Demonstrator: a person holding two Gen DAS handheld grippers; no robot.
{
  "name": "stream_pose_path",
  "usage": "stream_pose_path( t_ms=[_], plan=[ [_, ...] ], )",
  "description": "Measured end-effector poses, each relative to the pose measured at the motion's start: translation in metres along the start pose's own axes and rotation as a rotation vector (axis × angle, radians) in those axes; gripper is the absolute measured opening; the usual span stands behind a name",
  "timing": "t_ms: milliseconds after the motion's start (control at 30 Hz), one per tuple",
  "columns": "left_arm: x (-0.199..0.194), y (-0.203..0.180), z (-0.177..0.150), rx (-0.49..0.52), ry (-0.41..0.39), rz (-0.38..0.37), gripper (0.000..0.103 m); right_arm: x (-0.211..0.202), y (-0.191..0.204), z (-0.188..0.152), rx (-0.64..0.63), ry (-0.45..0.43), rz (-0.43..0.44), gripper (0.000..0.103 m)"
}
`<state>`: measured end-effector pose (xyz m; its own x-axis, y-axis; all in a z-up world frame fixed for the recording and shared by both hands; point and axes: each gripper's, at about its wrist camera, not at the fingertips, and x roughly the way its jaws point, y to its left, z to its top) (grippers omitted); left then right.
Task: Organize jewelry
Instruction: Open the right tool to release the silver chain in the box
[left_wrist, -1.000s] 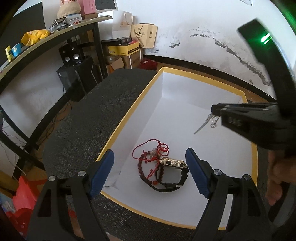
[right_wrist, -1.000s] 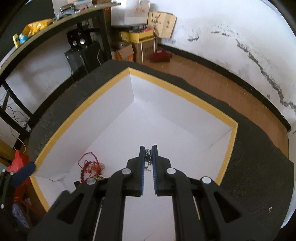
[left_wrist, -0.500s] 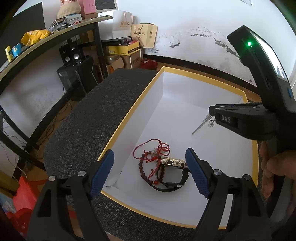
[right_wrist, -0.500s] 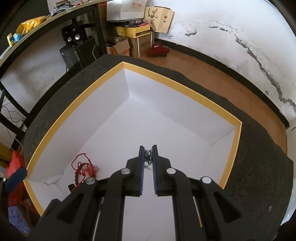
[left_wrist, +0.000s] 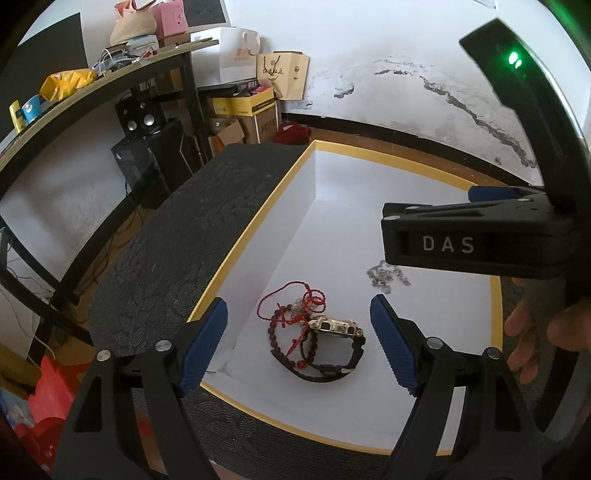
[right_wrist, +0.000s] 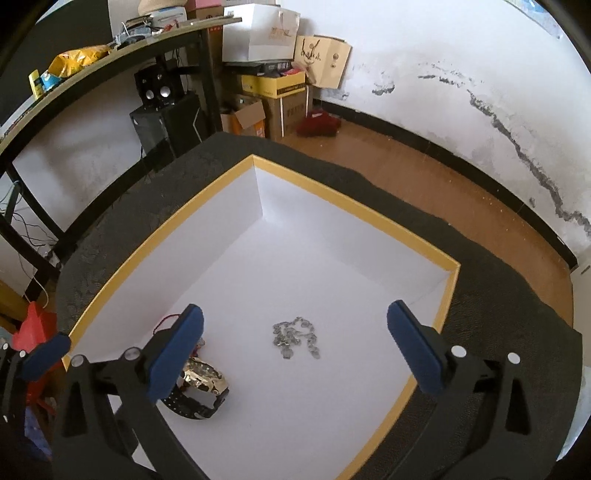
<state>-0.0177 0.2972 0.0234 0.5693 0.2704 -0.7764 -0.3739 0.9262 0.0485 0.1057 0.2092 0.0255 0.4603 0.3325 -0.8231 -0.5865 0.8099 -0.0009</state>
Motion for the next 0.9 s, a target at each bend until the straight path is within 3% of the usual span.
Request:
stream_pose_path(
  t_ms=[200,400,633,900],
  plan=[
    [-0.008,-0.015,0.003,0.017,-0.011,-0.004,0.078,-0.030,-0.016,-0.006,0.021,-0.042,-0.019,0.096],
    [-0.018,-0.050,0.007,0.059,-0.032,-0.029,0.078,-0.072,-0.057,-0.025,0.064,-0.100,-0.086,0.096],
    [-0.032,-0.118,0.007,0.139,-0.057,-0.088,0.079,-0.122,-0.141,-0.072,0.187,-0.145,-0.141,0.096],
    [-0.042,-0.225,-0.006,0.260,-0.068,-0.194,0.079,-0.179,-0.255,-0.158,0.340,-0.175,-0.272,0.096]
  ],
)
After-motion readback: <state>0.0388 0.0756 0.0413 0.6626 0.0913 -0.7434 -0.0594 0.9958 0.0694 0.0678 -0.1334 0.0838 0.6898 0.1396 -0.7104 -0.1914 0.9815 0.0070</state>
